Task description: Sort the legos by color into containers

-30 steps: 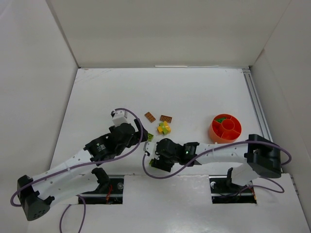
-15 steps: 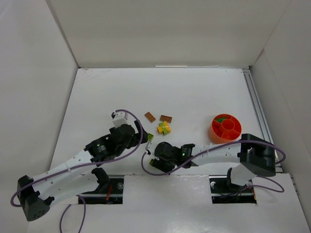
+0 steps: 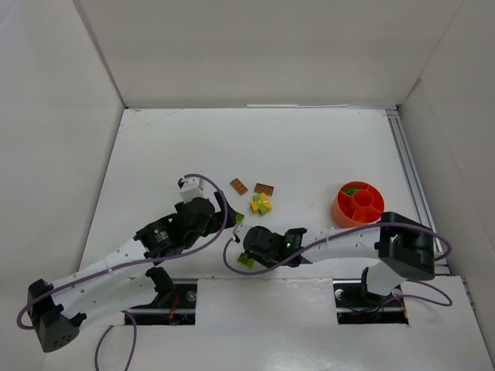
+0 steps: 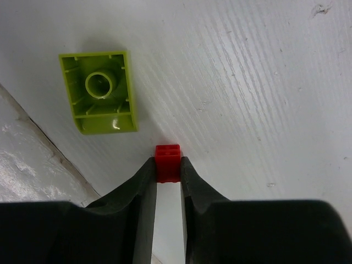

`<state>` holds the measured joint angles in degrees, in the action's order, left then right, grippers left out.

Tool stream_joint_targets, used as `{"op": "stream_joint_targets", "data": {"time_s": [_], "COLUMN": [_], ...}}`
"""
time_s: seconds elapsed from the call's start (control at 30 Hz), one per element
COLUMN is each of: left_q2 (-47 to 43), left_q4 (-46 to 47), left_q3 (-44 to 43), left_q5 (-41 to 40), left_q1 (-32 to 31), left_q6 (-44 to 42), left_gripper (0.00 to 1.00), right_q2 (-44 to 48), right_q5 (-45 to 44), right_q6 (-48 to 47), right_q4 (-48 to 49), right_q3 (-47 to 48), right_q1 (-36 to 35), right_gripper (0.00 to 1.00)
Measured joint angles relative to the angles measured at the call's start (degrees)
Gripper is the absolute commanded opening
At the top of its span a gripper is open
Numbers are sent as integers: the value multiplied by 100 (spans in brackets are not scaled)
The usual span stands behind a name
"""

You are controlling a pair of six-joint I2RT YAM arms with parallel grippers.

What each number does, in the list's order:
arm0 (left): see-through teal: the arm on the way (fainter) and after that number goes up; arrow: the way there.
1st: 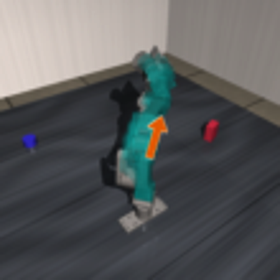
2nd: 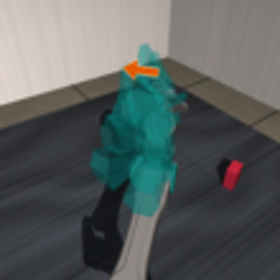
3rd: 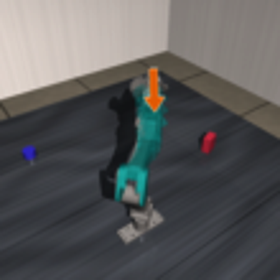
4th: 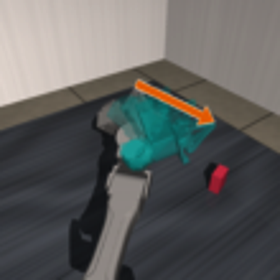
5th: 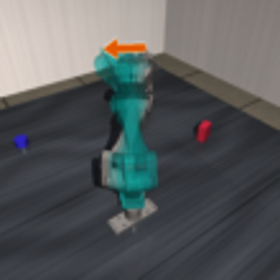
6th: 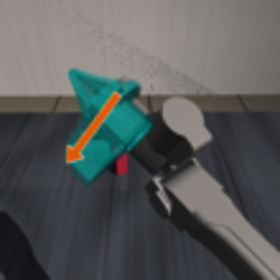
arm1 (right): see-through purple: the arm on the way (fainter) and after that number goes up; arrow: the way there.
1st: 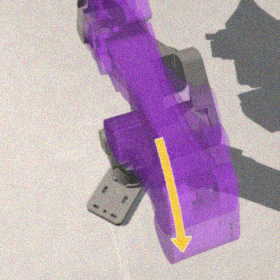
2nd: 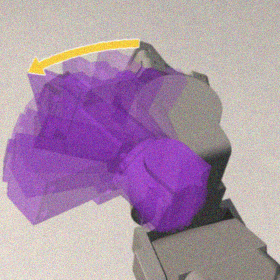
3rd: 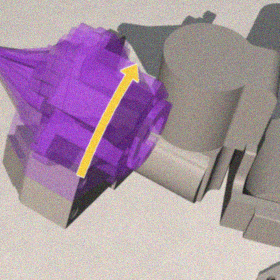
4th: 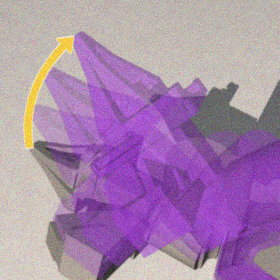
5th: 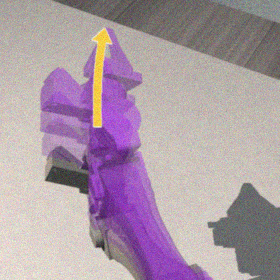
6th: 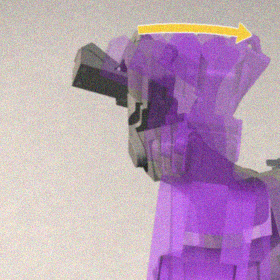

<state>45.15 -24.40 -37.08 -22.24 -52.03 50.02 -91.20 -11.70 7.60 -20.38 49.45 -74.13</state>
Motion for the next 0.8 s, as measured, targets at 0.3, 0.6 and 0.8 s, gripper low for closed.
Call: {"op": "stream_joint_targets", "data": {"time_s": [0.3, 0.6, 0.8], "left_q2": [4, 428, 721], "left_q4": [151, 507, 737], "left_q3": [0, -4, -114], "left_q5": [20, 13, 17], "left_q1": [0, 2, 59], "left_q6": [-39, -326, -546], "left_gripper": [100, 100, 100], "right_q2": [356, 2015, 2684], "right_q5": [-581, -1353, -1519], "right_q6": [184, 275, 256], "right_q4": [-761, -1526, -2006], "right_q3": [236, 452, 459], "right_q1": [24, 1814, 3650], "right_gripper": [19, 19, 19]}}
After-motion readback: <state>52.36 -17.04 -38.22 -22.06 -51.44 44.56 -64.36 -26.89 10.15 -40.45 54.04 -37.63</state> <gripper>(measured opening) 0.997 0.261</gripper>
